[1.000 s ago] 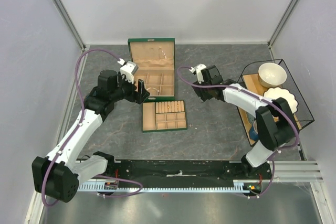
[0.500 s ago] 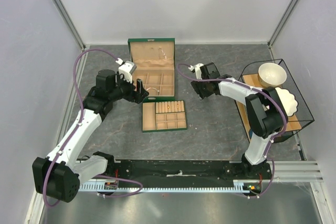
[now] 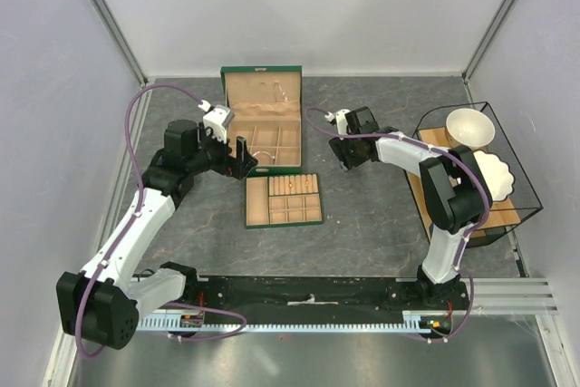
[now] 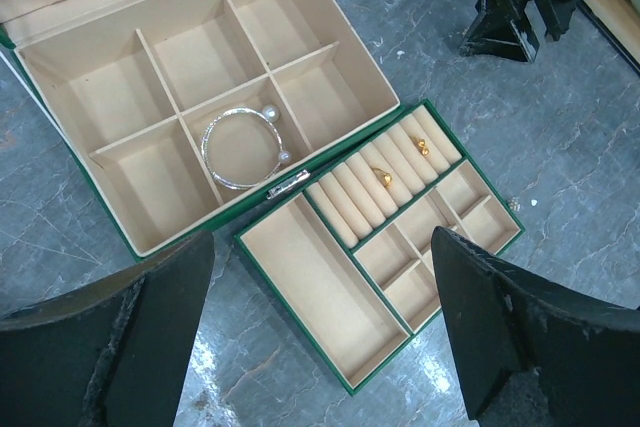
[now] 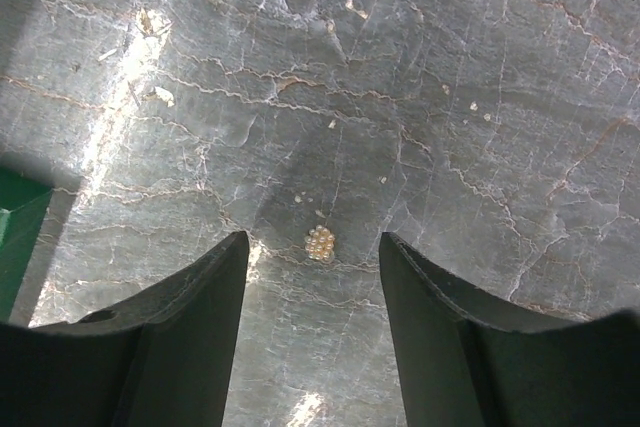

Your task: Organize the mixed jewelry

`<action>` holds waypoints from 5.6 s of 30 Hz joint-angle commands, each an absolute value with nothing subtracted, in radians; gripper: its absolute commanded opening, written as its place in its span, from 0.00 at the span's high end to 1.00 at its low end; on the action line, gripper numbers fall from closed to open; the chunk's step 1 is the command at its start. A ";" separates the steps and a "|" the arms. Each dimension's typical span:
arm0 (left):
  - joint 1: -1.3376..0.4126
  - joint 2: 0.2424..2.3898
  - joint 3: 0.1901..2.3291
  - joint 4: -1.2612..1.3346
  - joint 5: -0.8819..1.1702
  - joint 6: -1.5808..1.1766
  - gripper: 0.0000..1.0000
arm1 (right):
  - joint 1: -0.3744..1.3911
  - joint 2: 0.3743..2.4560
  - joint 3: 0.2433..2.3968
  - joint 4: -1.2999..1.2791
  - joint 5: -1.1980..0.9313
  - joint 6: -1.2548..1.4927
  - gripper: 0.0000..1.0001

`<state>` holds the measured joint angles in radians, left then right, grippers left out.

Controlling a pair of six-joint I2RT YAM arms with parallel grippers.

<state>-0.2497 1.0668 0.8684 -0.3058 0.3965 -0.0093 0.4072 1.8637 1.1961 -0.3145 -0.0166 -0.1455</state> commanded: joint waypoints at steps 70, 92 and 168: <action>-0.204 1.054 0.887 -0.278 0.440 -0.017 0.04 | 0.399 1.721 1.305 -0.492 -0.253 -0.113 0.79; -0.094 1.020 0.877 -0.270 0.316 -0.081 0.04 | 0.774 1.721 1.325 -0.525 -0.314 -0.176 0.80; -0.066 1.022 0.868 -0.265 0.373 -0.080 0.04 | 0.827 1.862 1.322 -0.466 -0.242 -0.215 0.67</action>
